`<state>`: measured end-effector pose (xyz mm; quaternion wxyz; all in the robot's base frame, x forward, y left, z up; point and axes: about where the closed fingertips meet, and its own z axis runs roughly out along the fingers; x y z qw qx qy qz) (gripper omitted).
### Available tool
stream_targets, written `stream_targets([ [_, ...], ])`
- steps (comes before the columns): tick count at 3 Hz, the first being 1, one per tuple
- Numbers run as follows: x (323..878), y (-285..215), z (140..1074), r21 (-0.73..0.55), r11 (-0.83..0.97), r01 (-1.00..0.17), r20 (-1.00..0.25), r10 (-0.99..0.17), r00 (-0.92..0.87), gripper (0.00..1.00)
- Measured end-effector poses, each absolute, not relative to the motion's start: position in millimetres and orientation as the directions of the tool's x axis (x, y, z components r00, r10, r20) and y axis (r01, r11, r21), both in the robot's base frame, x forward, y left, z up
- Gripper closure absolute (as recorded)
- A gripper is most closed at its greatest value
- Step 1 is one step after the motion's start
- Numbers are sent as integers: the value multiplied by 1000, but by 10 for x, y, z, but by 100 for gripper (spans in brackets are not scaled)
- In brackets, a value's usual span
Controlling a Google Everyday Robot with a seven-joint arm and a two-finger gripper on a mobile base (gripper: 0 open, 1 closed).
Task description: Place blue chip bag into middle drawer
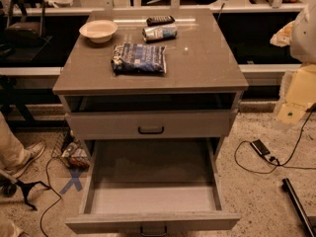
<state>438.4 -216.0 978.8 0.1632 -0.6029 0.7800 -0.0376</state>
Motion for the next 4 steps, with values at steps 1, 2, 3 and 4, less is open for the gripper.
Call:
stream_targets([
  [1, 4384, -2160, 9788, -256, 270, -928, -209, -953, -220, 0],
  [2, 4538, -2130, 9803, -283, 281, -917, -249, -945, -212, 0],
  [3, 5184, -1937, 9827, -315, 309, -897, -380, -908, -179, 0],
  [4, 6093, -1512, 9821, -305, 347, -887, -520, -841, -150, 0],
])
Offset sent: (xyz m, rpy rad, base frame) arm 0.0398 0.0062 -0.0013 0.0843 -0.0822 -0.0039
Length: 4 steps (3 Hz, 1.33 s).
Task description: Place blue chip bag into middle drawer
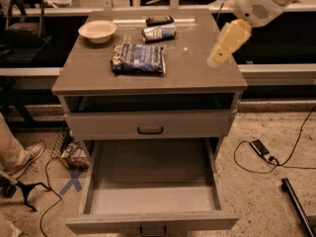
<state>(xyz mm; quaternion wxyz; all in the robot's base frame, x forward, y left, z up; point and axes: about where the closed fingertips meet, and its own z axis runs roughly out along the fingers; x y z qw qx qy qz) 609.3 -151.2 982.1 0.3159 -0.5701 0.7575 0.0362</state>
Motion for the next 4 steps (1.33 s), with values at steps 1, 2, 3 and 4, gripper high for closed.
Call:
stream_targets([
  [1, 6646, -989, 9719, -277, 357, -892, -565, -811, -149, 0],
  [2, 6662, -970, 9690, -277, 352, -894, -560, -815, -148, 0],
  [3, 6860, -735, 9342, -276, 296, -914, -493, -860, -130, 0],
  [4, 7164, -502, 8953, -280, 250, -927, -425, -898, -114, 0],
])
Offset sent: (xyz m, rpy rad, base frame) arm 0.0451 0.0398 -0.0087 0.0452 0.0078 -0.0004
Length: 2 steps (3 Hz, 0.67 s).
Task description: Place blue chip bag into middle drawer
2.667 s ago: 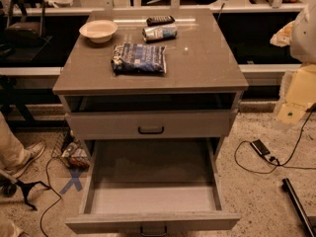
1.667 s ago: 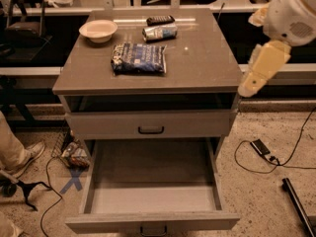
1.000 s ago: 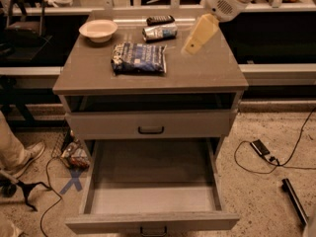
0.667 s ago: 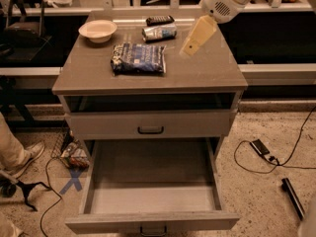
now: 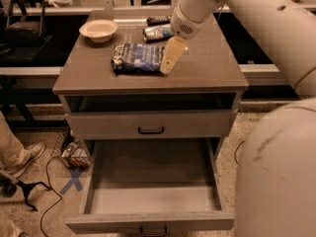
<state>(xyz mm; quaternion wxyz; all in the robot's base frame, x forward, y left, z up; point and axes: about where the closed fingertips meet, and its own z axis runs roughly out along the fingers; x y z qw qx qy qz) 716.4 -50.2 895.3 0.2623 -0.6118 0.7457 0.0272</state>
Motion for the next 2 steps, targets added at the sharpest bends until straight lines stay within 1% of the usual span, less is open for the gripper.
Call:
stream_targets([
  [2, 7592, -214, 8319, -250, 214, -944, -347, -930, -119, 0],
])
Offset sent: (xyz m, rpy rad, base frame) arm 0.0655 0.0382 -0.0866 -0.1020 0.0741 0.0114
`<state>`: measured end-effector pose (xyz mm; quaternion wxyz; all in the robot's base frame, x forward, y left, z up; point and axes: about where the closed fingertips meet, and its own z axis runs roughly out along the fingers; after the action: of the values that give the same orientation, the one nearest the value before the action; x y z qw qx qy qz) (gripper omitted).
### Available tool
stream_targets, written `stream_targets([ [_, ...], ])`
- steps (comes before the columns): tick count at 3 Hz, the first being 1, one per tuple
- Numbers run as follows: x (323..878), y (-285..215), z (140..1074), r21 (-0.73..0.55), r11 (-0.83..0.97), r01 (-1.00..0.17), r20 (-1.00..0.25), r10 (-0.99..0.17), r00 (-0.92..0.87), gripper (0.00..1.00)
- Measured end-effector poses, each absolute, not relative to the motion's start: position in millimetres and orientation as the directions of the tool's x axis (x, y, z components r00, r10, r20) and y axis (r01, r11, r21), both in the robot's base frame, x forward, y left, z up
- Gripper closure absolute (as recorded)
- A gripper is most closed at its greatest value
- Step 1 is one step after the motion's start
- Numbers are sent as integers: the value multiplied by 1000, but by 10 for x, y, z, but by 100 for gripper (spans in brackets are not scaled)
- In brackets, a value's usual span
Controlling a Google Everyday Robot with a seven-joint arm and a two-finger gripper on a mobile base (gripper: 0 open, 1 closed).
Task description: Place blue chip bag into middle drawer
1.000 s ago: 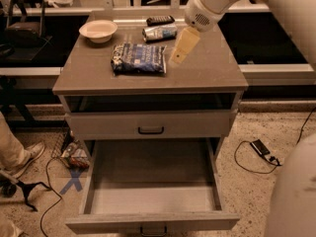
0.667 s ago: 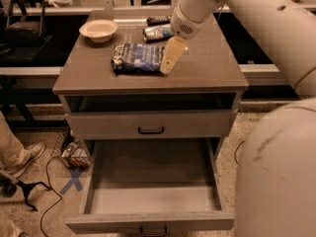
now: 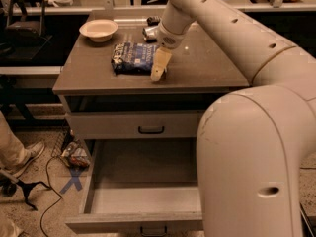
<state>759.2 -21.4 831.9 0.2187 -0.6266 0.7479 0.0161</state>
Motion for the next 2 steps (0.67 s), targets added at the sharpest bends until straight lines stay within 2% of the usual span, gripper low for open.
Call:
stream_targets([
  [1, 7682, -140, 8214, -245, 212, -946, -338, -933, -122, 18],
  [2, 7720, -93, 8221, -250, 217, -943, -344, -931, -123, 49],
])
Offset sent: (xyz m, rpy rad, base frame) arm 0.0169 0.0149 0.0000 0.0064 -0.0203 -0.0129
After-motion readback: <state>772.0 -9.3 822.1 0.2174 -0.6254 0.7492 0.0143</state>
